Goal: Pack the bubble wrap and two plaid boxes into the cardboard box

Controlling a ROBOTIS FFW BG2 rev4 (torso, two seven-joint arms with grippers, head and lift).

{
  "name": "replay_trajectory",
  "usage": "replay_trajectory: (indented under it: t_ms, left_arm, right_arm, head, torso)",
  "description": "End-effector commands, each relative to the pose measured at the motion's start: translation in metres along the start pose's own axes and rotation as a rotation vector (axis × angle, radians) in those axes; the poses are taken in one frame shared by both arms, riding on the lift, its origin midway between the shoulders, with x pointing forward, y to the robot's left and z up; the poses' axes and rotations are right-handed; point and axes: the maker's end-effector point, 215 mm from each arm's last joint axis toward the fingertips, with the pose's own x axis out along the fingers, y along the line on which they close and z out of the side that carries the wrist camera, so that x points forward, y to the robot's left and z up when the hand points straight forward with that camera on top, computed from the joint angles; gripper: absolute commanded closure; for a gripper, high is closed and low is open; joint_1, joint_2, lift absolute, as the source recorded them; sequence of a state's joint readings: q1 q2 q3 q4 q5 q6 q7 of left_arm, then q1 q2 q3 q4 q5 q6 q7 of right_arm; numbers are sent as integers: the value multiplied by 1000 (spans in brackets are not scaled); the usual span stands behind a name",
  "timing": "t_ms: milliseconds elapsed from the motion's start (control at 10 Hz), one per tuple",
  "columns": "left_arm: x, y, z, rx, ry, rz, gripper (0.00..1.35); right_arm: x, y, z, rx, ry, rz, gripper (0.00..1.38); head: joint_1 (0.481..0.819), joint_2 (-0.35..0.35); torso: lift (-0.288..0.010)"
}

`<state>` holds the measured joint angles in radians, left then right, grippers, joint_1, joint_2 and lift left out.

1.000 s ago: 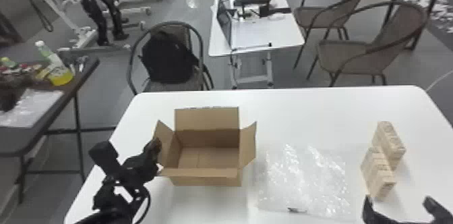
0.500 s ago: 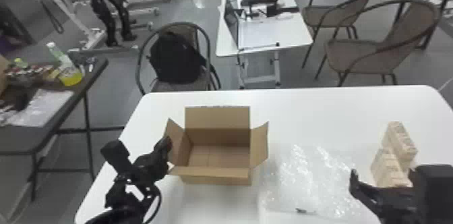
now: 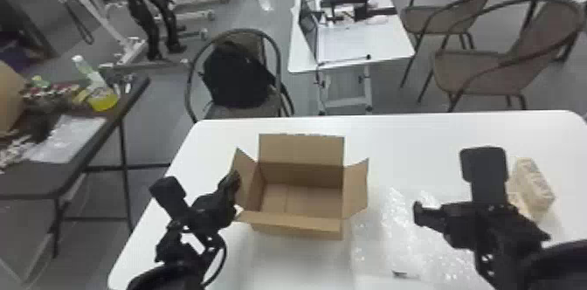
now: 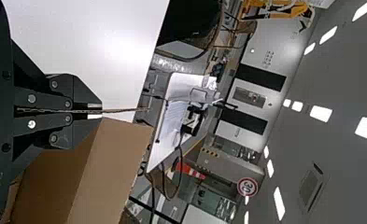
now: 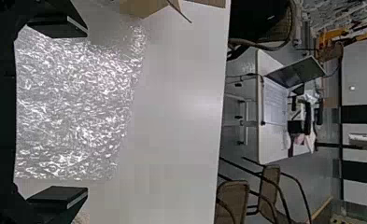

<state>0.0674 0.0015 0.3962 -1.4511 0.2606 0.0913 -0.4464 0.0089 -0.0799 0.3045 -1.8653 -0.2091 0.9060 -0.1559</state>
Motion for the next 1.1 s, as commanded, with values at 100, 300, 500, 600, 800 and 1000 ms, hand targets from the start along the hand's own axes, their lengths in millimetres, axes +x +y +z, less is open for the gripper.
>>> replay_trajectory:
  t_ms: [100, 300, 500, 600, 800, 1000]
  left_arm:
    - [5, -10, 1, -5, -5, -16, 1214]
    - [9, -21, -1, -6, -1, -35, 1214]
    - [11, -23, 0, -5, 1, -38, 1214]
    - [12, -25, -2, -5, 5, -41, 1214]
    - [12, -25, -2, -6, 3, -41, 1214]
    - [12, -24, -1, -7, 0, -40, 1214]
  right_arm:
    - [29, 13, -46, 31, 200, 36, 104]
    - [51, 20, -89, 82, 339, 62, 105]
    - [70, 29, -101, 64, 379, 70, 105]
    - [73, 31, -103, 57, 387, 70, 114]
    - [72, 29, -114, 44, 431, 61, 239]
    - [69, 20, -123, 13, 471, 38, 572]
  head:
    - [695, 285]
    - [695, 287]
    - [695, 288]
    - [695, 290]
    - [695, 293]
    - [695, 291]
  torso:
    - [-14]
    - [-14]
    - [-14]
    - [-14]
    - [-14]
    - [-14]
